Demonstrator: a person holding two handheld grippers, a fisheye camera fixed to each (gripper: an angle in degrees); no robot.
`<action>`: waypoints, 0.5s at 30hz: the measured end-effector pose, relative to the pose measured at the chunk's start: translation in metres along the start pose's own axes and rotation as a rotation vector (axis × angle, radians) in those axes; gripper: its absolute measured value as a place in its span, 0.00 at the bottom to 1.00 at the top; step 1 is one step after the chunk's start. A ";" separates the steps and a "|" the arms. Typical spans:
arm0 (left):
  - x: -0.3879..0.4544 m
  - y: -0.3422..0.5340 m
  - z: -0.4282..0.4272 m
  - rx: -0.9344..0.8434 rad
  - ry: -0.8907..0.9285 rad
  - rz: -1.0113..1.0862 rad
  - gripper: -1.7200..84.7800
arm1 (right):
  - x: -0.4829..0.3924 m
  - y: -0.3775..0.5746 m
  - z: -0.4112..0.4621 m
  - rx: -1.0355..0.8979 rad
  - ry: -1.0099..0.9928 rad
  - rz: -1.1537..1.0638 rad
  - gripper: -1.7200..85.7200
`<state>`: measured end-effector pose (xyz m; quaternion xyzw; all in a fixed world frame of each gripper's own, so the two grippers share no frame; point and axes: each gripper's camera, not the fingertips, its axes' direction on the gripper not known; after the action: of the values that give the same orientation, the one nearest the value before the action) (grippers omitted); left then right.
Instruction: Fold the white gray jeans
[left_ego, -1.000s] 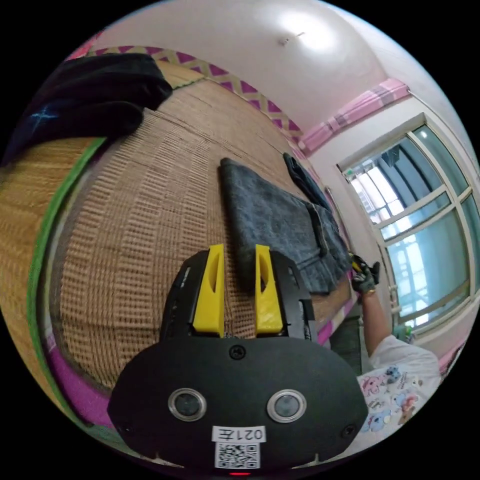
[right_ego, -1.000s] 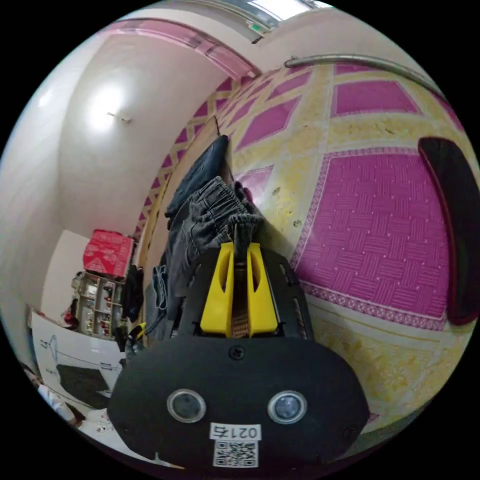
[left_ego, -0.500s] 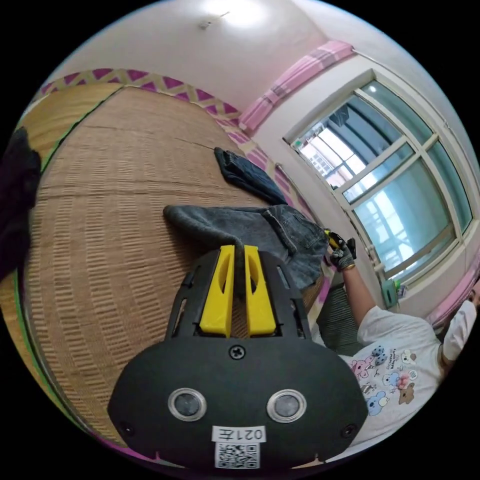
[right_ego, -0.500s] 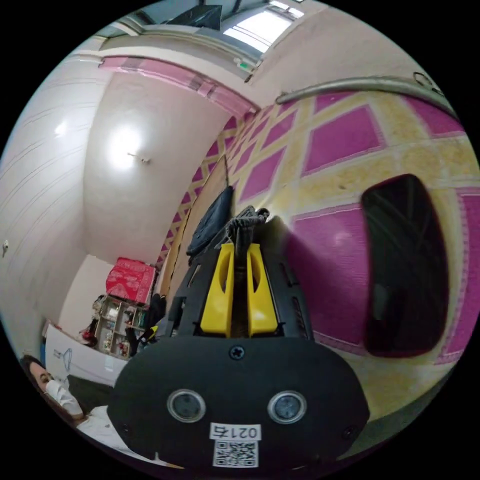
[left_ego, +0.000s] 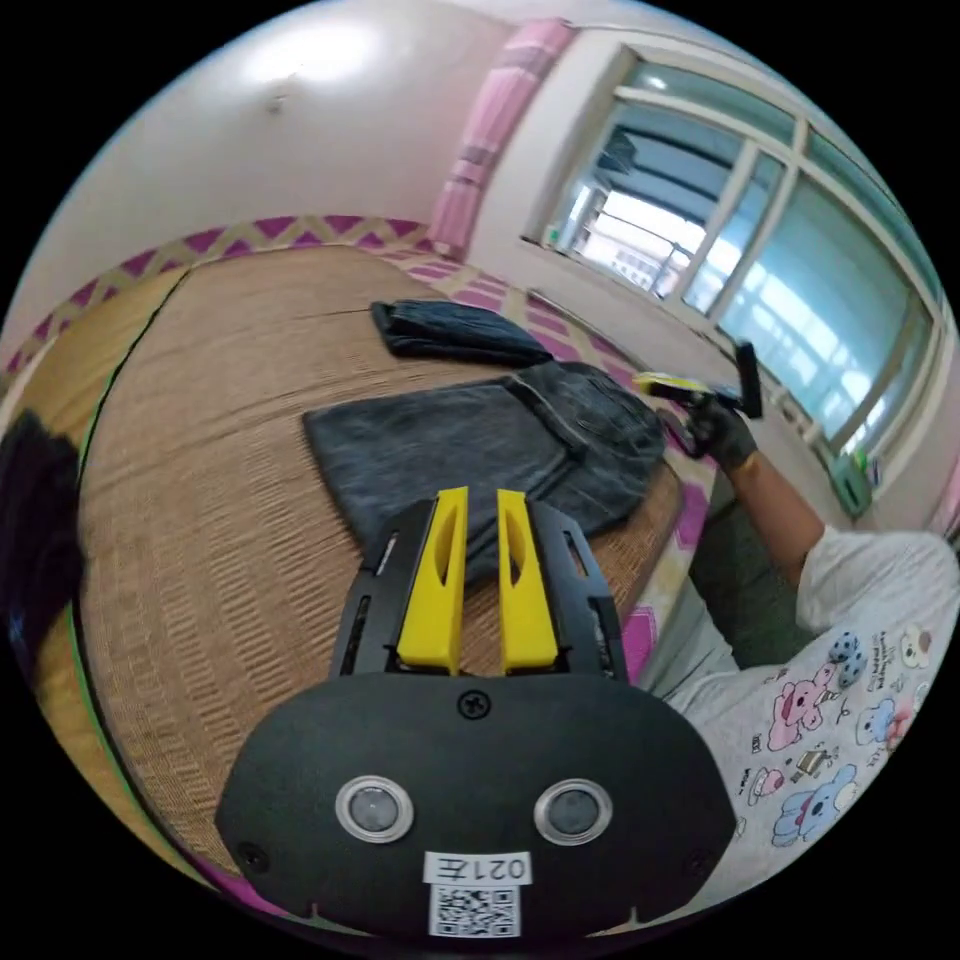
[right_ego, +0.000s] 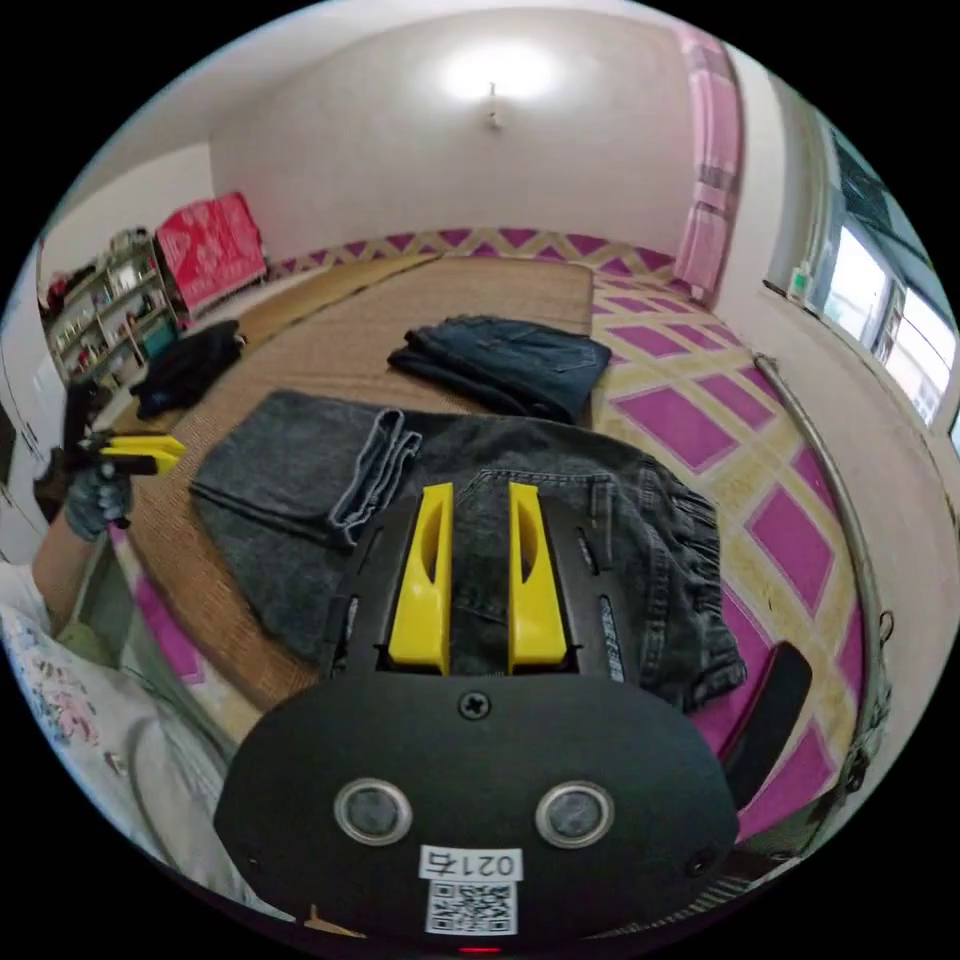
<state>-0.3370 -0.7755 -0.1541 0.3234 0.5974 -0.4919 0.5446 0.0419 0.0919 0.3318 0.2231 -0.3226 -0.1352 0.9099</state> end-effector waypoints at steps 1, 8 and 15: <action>0.030 -0.012 0.025 -0.027 -0.008 0.068 0.10 | -0.015 -0.008 0.027 -0.037 0.042 -0.030 0.12; 0.133 -0.067 0.145 -0.090 -0.067 0.251 0.13 | -0.042 -0.020 0.098 -0.143 0.105 0.008 0.13; 0.154 -0.094 0.196 -0.189 -0.185 0.292 0.12 | -0.066 -0.021 0.105 -0.153 0.129 -0.002 0.12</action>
<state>-0.3893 -1.0121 -0.2662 0.3074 0.5351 -0.3769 0.6907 -0.0782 0.0660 0.3590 0.1616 -0.2518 -0.1459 0.9430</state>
